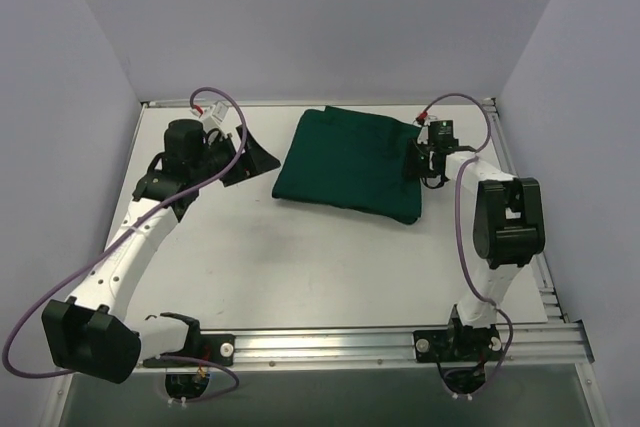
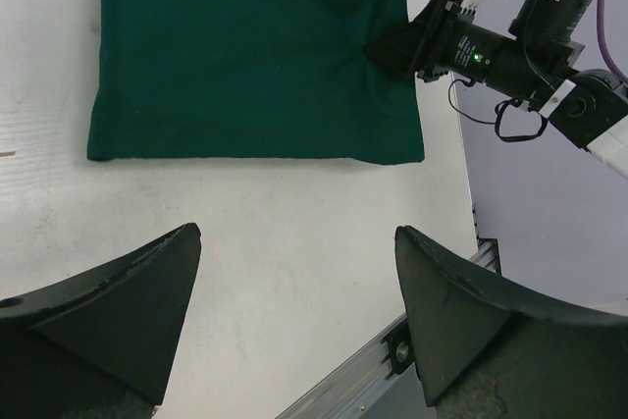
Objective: Open and lay out the surgical kit
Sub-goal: Move the surgical kit at the center of the board.
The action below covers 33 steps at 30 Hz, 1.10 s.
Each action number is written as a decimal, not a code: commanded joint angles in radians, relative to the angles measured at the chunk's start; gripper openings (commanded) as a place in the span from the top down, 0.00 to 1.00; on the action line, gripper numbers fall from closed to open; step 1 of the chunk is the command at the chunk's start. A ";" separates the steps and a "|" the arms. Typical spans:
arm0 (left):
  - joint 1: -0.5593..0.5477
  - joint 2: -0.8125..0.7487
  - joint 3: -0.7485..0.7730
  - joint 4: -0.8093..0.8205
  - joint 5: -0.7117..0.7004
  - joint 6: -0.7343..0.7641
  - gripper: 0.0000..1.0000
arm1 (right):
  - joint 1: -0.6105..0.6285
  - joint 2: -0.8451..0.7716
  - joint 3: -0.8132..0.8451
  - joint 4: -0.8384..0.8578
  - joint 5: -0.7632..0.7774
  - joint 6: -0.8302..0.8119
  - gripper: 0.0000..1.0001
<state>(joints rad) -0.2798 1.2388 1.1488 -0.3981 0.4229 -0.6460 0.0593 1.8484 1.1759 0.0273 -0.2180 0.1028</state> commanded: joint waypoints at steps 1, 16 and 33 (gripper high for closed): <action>0.007 -0.016 -0.012 -0.016 -0.019 0.020 0.11 | 0.022 0.053 0.147 -0.023 -0.032 -0.140 1.00; 0.014 0.051 -0.018 0.007 -0.022 0.023 0.11 | 0.099 0.318 0.455 -0.113 -0.044 -0.029 1.00; 0.036 0.180 0.026 0.004 -0.075 0.023 0.12 | 0.105 0.213 0.252 0.017 0.046 0.298 1.00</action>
<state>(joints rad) -0.2501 1.4284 1.1320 -0.4183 0.3412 -0.6399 0.1516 2.0605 1.4101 0.1055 -0.1959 0.3393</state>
